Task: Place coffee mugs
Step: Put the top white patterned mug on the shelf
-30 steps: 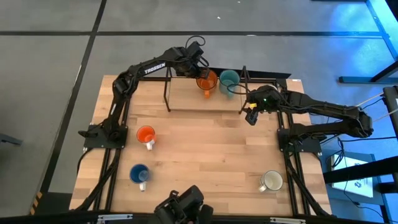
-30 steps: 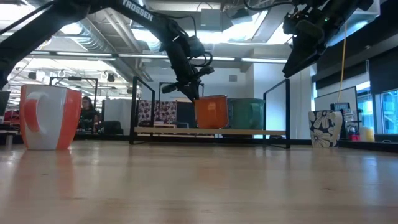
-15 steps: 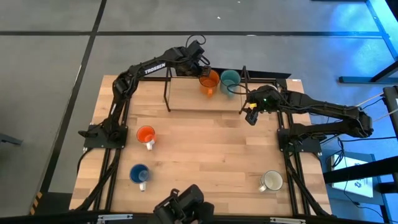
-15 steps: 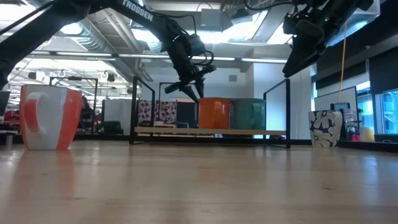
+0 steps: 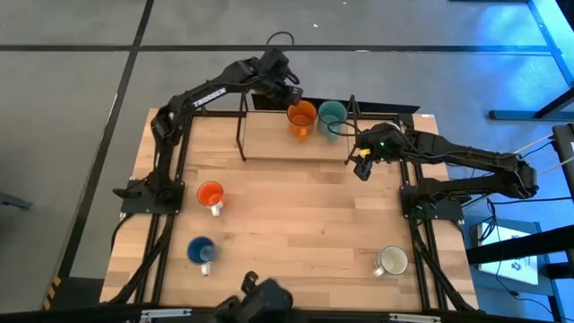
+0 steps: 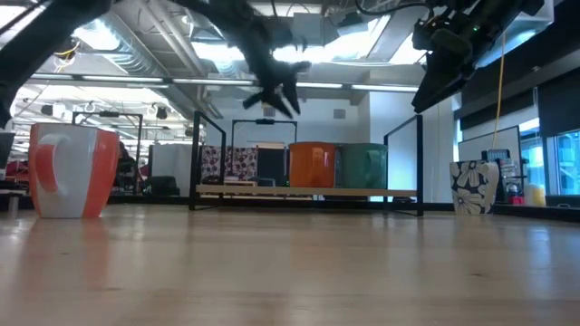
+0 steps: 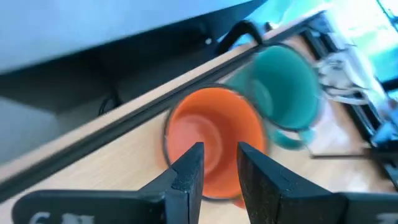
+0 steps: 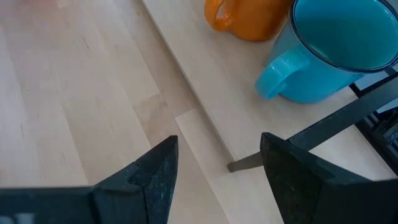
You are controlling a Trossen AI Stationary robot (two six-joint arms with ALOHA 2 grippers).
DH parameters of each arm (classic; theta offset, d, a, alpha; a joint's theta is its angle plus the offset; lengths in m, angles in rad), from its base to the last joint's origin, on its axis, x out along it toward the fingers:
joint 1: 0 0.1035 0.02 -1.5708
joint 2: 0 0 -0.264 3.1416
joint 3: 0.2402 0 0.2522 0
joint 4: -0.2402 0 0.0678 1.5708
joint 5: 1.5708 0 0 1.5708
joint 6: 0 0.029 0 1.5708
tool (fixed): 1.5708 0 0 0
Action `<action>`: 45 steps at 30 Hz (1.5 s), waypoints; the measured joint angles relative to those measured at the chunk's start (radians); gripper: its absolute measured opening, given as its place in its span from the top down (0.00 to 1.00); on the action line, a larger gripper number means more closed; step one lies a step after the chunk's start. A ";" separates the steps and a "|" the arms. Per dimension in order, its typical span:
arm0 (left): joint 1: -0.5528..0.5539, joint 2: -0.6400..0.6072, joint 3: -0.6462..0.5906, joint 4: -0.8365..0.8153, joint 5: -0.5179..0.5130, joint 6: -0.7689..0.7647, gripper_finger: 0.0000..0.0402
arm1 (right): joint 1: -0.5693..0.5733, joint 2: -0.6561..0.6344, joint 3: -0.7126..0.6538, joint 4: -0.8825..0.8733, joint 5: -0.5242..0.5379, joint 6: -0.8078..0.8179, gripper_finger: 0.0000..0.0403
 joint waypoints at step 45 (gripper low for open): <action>-0.504 -0.984 -0.791 0.103 -0.426 0.276 0.78 | -0.212 0.021 0.232 -0.249 0.125 0.396 0.47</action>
